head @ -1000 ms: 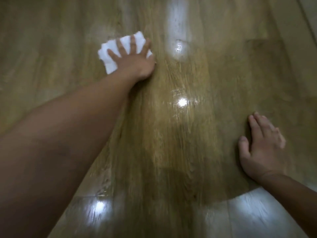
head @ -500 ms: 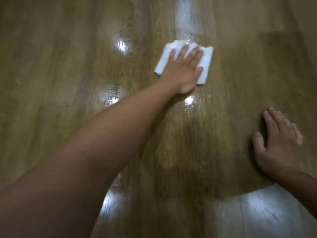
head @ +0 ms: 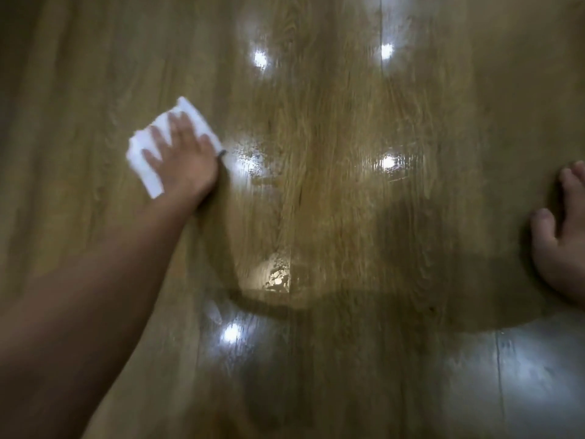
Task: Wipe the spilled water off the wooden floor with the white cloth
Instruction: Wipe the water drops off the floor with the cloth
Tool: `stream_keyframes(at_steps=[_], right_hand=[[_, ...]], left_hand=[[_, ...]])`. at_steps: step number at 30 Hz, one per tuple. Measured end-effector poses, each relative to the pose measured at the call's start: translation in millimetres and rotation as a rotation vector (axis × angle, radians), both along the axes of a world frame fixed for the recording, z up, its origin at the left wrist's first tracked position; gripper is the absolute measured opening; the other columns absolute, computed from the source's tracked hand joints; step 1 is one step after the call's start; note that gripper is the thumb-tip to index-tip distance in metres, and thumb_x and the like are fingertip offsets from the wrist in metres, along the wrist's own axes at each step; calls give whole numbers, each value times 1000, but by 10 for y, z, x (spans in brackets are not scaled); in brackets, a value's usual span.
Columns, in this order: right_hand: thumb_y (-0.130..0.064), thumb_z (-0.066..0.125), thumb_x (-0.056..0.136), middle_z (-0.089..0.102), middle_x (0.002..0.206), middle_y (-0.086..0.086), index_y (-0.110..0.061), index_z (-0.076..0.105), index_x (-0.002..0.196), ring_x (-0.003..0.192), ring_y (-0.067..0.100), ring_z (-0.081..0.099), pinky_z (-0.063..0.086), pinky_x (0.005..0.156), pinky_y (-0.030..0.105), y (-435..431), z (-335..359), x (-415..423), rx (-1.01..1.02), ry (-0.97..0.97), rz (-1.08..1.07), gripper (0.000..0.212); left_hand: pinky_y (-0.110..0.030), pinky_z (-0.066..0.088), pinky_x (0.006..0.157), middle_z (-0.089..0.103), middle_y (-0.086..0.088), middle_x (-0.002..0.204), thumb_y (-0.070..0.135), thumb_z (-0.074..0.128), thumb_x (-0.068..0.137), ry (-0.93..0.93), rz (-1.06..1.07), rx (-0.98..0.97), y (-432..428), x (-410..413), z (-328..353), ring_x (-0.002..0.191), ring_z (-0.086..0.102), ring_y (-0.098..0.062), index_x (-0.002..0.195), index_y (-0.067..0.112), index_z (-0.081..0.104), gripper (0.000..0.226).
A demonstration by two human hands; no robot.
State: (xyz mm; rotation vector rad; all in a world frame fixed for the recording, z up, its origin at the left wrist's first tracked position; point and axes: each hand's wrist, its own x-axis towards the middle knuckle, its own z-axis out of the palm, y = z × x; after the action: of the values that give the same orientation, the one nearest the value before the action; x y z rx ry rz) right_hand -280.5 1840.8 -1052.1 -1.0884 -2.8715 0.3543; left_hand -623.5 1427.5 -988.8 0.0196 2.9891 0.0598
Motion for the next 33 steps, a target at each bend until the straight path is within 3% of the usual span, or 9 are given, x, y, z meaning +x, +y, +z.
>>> stream_keyframes(at_steps=[4, 7, 11, 14, 22, 26, 29, 31, 33], right_hand=[[-47, 30, 91, 19, 161, 0, -23, 23, 150, 148, 24, 18, 19, 118, 56, -64, 130, -47, 4, 3, -3, 65], [-38, 35, 88, 30, 155, 14, -7, 35, 145, 144, 31, 24, 16, 119, 53, -231, 344, -96, 53, 46, 14, 65], [-38, 34, 86, 31, 156, 14, -7, 37, 146, 144, 29, 24, 14, 119, 48, -306, 560, -76, 46, -22, -5, 68], [-38, 34, 86, 30, 158, 9, -12, 36, 148, 146, 25, 23, 11, 120, 44, -297, 592, -68, 86, -87, -18, 68], [-37, 36, 91, 27, 159, 5, -15, 33, 150, 148, 21, 18, 8, 121, 44, -319, 530, -127, 44, -64, 2, 64], [-37, 31, 92, 25, 160, 10, -10, 31, 150, 148, 24, 19, 9, 120, 47, -402, 541, -108, 18, -68, 3, 64], [-37, 32, 100, 20, 160, 17, -4, 26, 151, 148, 31, 17, 11, 119, 54, -423, 815, -231, -32, -301, 2, 61], [-31, 44, 101, 38, 147, 26, 3, 42, 141, 137, 40, 35, 27, 112, 53, -694, 1240, -392, -62, -487, 72, 52], [-22, 50, 98, 50, 136, 29, 6, 53, 130, 127, 41, 46, 36, 103, 44, -1236, 1517, -401, -32, -396, 286, 42]], left_hand=[[-59, -13, 116, -9, 2, 166, 41, 15, 105, -89, -447, 36, 1154, 948, -79, 151, -13, -31, 158, 19, -7, 62], [-63, -14, 115, -4, 1, 167, 42, 19, 103, -119, -772, 105, 2008, 1863, -45, 150, -15, -37, 159, 17, 1, 64], [-57, -13, 117, 7, -1, 166, 43, 19, 101, -136, -1066, 132, 2200, 2151, -114, 152, -4, -34, 159, 17, 12, 64], [-49, -3, 119, 27, -6, 161, 45, 23, 99, 4, -1000, 281, 1787, 1911, -283, 150, 17, -36, 155, 14, 30, 64], [-53, -5, 119, -1, 0, 167, 57, 7, 94, -124, -520, 111, 395, 1656, -77, 152, -8, -28, 159, 25, 5, 72], [-57, -7, 119, -15, 3, 165, 52, 6, 96, -160, -567, 57, 287, 2277, -34, 151, -16, -28, 157, 29, -8, 66], [-55, -14, 118, -23, 4, 163, 49, 10, 102, -227, -639, 37, 134, 2745, 4, 148, -24, -27, 155, 30, -13, 62], [-55, -16, 117, -24, 4, 163, 49, 15, 103, -258, -666, 19, 62, 2939, 52, 148, -27, -27, 156, 29, -13, 63], [-55, -17, 116, -27, 3, 162, 48, 17, 104, -313, -701, 4, 24, 3077, 115, 147, -29, -28, 156, 29, -15, 64]])
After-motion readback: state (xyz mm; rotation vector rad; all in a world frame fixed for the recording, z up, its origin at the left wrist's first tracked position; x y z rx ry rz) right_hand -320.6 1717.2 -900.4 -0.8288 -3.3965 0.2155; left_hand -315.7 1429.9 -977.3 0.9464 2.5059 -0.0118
